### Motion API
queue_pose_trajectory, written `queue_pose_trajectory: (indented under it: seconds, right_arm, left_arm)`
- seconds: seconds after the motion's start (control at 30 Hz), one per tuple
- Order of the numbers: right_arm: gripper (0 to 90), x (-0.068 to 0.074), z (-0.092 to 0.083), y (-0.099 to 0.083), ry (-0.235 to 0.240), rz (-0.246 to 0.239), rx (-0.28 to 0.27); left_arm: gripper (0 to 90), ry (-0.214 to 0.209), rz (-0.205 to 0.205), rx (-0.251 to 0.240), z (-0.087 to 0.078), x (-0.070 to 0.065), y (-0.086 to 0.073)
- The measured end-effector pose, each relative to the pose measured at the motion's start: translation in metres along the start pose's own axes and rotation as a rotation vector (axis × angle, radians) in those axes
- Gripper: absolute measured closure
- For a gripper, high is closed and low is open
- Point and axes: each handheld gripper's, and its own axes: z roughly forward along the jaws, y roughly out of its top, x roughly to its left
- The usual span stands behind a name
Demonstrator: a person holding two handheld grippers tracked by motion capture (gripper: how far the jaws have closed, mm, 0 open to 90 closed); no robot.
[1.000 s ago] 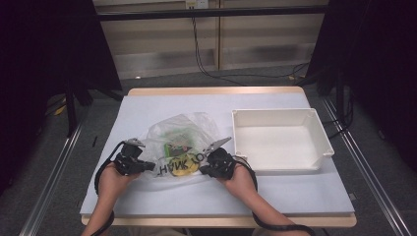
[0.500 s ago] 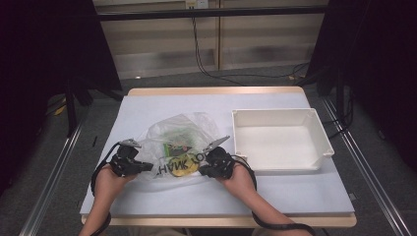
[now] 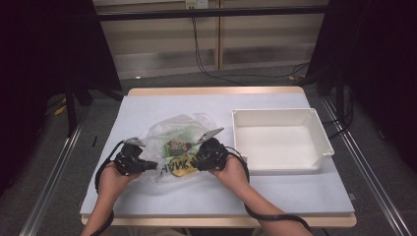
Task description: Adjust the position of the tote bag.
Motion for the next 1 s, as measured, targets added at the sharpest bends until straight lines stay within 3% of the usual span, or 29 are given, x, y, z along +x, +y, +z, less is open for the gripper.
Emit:
queue_pose_trajectory:
  seconds: [0.07,0.17,0.23,0.3,0.33,0.6,0.8,1.0]
  right_arm:
    - [52.2,0.002,0.006,0.003,-0.01,-0.024,0.018]
    - [59.9,0.003,0.017,0.002,-0.027,-0.016,0.068]
    - [68.9,0.002,0.019,0.0,-0.036,-0.017,0.067]
    - [87.2,0.003,0.018,0.0,-0.029,-0.022,0.074]
    - [90.0,0.003,0.018,-0.001,-0.024,-0.018,0.077]
    - [90.0,0.013,0.008,-0.011,0.058,-0.027,0.092]
    - [90.0,0.021,0.0,-0.022,0.087,-0.024,0.078]
    - [90.0,0.027,-0.006,-0.029,0.118,-0.034,0.082]
  left_arm:
    - [90.0,-0.002,-0.005,0.0,0.0,0.001,0.0]
    - [90.0,-0.001,-0.009,-0.009,-0.001,0.002,0.0]
    - [90.0,0.003,-0.001,0.001,-0.002,0.002,-0.001]
    - [90.0,0.004,-0.004,-0.006,-0.003,0.003,-0.001]
    - [90.0,-0.001,-0.007,-0.011,-0.004,0.002,-0.001]
    - [90.0,-0.003,-0.001,-0.064,-0.017,-0.002,0.006]
    - [87.5,0.021,0.006,-0.095,-0.022,-0.005,0.016]
    - [88.0,0.038,0.008,-0.089,-0.019,-0.005,0.026]
